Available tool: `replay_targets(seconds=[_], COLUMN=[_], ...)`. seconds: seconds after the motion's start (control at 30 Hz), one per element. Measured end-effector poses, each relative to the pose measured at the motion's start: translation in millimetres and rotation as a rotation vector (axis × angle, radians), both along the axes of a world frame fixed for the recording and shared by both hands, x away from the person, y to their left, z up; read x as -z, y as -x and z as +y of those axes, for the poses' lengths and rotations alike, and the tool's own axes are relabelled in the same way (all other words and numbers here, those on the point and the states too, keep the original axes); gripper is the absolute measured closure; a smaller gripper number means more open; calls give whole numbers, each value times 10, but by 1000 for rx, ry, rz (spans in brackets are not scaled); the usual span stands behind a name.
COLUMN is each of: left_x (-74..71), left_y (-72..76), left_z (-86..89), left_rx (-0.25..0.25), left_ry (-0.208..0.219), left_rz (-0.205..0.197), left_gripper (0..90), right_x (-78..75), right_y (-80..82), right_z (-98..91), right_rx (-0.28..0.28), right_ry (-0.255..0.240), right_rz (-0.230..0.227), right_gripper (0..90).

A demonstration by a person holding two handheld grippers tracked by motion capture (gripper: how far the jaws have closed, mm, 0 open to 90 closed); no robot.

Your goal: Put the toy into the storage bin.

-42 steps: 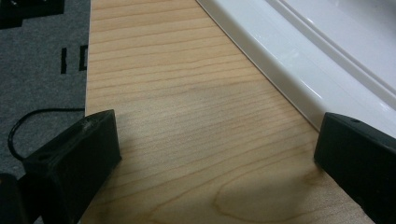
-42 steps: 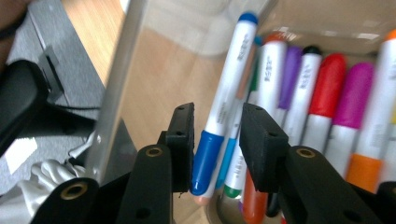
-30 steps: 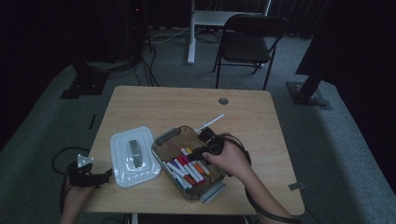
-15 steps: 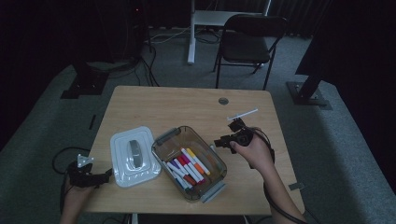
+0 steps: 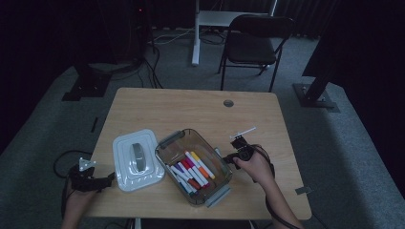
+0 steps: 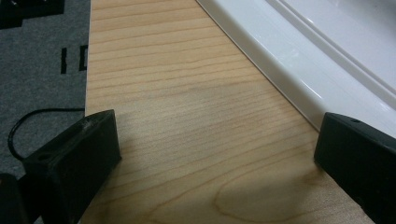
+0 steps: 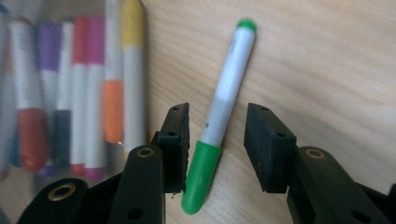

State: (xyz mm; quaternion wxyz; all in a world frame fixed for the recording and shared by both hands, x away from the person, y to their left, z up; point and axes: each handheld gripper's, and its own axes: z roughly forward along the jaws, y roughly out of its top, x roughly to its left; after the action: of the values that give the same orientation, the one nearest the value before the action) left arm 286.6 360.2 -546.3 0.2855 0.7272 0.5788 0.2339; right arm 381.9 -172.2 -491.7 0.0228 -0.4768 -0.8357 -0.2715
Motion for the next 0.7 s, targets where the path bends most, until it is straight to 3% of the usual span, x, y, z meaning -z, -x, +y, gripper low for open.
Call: replay_targets(seconds=[0.17, 0.4, 0.7], left_x=[0, 0, 0], left_y=[0, 0, 0], left_z=[0, 0, 0], left_rx=[0, 0, 0], left_ry=[0, 0, 0], left_rz=[0, 0, 0], left_gripper=[7, 7, 7], right_x=[139, 220, 227], right_y=[-18, -32, -57], right_z=[46, 107, 84], right_rx=[2, -10, 56], right_ry=[13, 53, 54], right_rz=[19, 35, 47], right_gripper=[626, 678, 763])
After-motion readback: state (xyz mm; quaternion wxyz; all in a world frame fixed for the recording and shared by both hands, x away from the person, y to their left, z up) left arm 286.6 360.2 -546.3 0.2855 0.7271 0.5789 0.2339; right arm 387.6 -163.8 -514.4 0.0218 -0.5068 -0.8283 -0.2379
